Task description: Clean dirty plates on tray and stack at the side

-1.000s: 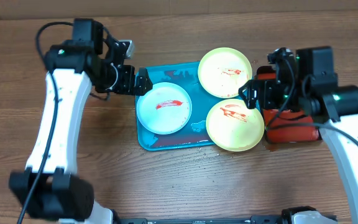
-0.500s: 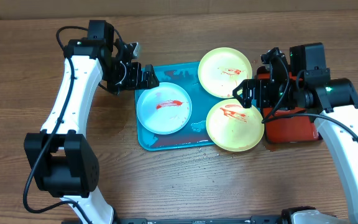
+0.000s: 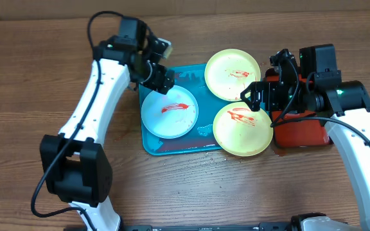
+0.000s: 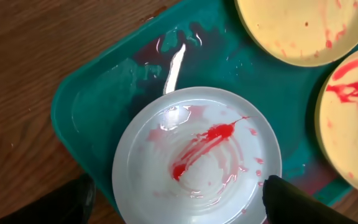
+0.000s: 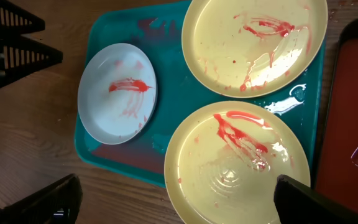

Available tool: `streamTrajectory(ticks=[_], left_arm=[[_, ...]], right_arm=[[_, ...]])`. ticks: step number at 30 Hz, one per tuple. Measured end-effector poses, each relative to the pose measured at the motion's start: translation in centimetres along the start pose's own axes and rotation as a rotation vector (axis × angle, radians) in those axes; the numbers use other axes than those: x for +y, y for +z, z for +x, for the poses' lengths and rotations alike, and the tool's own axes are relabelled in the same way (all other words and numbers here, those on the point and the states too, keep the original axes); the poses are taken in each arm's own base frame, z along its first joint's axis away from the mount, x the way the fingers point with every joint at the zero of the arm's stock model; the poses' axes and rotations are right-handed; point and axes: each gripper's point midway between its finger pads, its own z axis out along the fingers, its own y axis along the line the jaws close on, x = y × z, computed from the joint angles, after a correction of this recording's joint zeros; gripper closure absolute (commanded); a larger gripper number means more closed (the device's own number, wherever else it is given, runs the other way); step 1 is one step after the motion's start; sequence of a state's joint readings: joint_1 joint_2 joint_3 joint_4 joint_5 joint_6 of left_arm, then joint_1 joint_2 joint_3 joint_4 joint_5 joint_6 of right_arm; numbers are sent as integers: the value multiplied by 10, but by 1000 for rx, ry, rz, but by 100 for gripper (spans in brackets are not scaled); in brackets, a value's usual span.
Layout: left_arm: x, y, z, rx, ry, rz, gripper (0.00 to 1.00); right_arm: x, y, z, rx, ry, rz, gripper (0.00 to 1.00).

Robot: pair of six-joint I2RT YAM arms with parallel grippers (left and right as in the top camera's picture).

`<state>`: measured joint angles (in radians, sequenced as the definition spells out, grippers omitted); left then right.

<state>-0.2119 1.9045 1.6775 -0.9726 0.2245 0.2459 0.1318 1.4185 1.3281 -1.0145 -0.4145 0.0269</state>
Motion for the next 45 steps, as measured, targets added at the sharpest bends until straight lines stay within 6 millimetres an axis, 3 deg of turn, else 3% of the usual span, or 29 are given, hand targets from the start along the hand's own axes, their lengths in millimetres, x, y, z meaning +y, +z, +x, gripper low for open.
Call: streamTrajectory(ticks=[5, 9, 12, 17, 22, 29, 35, 41, 45], left_arm=[[10, 12, 5, 42, 60, -50, 18], [27, 41, 23, 134, 60, -88, 23], [35, 67, 39, 211, 56, -95, 33], [39, 87, 62, 307, 51, -84, 42], [37, 89, 73, 353, 33, -70, 48], [26, 87, 81, 381, -56, -30, 47], [26, 88, 81, 377, -178, -49, 48], [23, 89, 98, 428, -330, -77, 58], [22, 86, 107, 463, -424, -107, 59]], right_arm=[[0, 0, 0, 0, 0, 0, 0], [-2, 0, 2, 8, 4, 9, 0], [-4, 0, 4, 17, 9, 22, 0], [-7, 0, 6, 21, 11, 41, 0], [-11, 0, 6, 21, 12, 66, 0], [-13, -1, 6, 20, 12, 74, 0], [-13, -1, 6, 23, 13, 77, 0], [-14, -1, 6, 23, 13, 78, 0], [-14, -1, 7, 23, 13, 78, 0]])
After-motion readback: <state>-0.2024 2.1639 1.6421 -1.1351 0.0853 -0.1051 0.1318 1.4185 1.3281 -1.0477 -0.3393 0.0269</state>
